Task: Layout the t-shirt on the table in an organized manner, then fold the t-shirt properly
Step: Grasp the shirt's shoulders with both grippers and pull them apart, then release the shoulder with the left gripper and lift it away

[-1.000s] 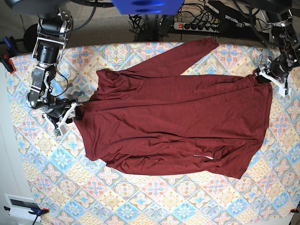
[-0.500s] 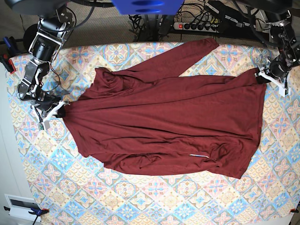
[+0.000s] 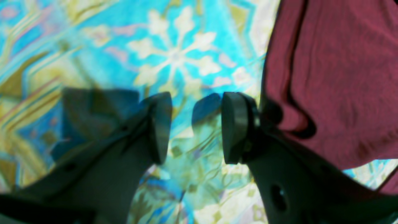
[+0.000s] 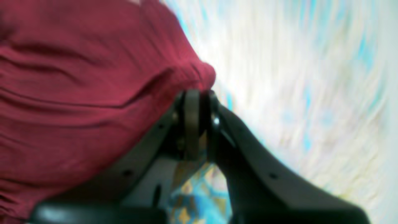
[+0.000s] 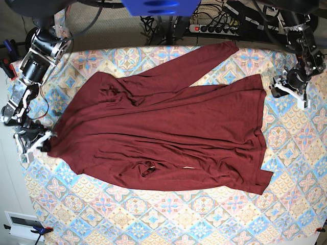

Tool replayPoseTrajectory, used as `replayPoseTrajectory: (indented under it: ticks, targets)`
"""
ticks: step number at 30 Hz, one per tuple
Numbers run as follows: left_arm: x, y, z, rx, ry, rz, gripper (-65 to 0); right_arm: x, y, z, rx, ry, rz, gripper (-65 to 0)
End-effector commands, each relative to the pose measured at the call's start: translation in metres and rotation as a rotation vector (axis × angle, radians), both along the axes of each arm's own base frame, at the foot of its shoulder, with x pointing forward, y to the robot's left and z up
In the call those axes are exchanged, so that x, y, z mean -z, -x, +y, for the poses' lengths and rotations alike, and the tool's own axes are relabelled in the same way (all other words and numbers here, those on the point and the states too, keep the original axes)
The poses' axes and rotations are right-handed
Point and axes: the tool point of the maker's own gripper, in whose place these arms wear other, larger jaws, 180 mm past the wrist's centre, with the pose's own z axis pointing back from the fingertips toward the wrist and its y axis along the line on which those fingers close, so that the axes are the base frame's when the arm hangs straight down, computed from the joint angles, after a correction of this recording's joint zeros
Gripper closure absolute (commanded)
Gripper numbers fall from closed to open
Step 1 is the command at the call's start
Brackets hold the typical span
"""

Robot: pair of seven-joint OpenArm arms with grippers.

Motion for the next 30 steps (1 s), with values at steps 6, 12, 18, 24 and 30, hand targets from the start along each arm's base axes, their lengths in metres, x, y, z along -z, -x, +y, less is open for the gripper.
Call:
replayPoseTrajectory:
  ticks: [6,12,18,24,30]
  targets:
    - [0.006,0.016,-0.011,0.041,0.033,0.047,-25.8,-0.004,0.006,-0.020,0.022,0.066,0.026,0.0]
    - [-0.026,0.034,-0.037,0.168,0.023,-0.019,-25.7,-0.005,0.007,-0.020,0.021,0.069,0.025,0.0]
    - [-0.029,0.029,-0.054,0.179,0.046,-0.046,-25.7,-0.005,0.007,-0.020,0.020,0.071,0.024,0.0]
    - [-0.027,0.016,-0.073,0.158,0.100,-0.081,-25.7,-0.006,0.006,-0.020,0.019,0.072,0.023,0.0]
    - [-0.006,0.022,-0.091,0.218,0.076,-0.014,-11.0,-0.005,0.007,-0.020,0.019,0.072,0.025,0.0]
